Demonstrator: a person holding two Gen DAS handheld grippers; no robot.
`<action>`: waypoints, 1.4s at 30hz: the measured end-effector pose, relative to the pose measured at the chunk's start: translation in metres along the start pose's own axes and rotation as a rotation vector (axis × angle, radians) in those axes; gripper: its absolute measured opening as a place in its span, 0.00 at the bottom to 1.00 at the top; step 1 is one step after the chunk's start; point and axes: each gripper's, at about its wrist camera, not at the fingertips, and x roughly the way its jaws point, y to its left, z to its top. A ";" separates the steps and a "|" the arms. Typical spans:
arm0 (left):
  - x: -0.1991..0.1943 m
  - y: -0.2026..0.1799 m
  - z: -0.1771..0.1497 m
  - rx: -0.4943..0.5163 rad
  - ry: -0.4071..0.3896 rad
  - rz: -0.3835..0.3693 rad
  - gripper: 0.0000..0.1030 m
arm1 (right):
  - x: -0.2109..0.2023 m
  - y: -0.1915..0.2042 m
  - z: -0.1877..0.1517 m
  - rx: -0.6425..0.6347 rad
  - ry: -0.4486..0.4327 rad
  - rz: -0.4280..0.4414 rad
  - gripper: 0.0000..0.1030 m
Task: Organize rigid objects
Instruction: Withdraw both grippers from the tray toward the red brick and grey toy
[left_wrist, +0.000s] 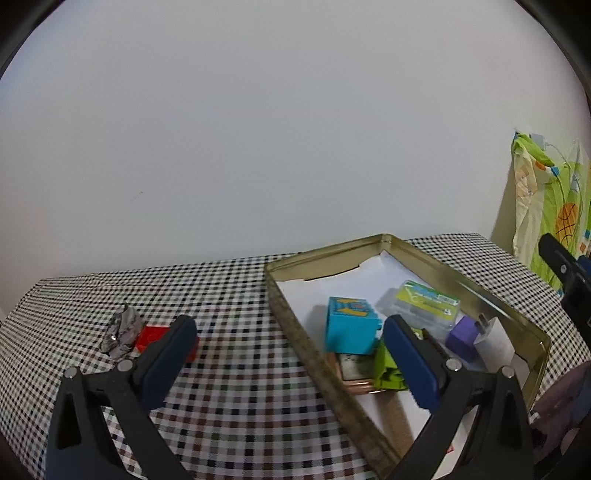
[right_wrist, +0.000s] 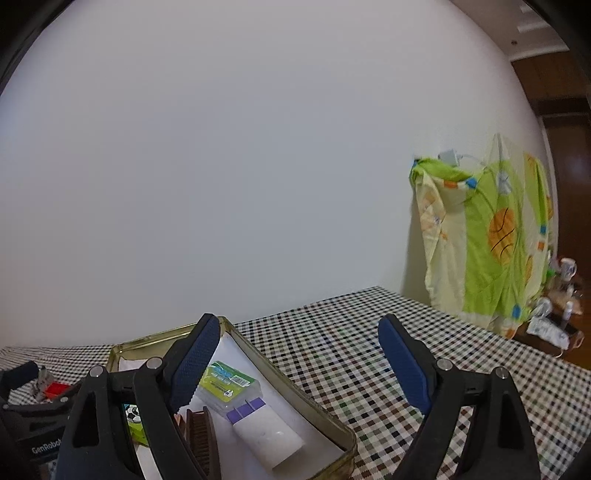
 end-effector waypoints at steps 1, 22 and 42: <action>-0.001 0.001 0.000 0.003 -0.005 0.007 0.99 | -0.004 0.002 0.000 -0.004 -0.006 -0.003 0.87; -0.005 0.046 -0.012 0.040 -0.027 0.098 0.99 | -0.039 0.070 -0.015 -0.014 -0.026 0.056 0.87; -0.002 0.116 -0.018 -0.021 0.019 0.152 0.99 | -0.036 0.139 -0.031 -0.016 0.044 0.162 0.87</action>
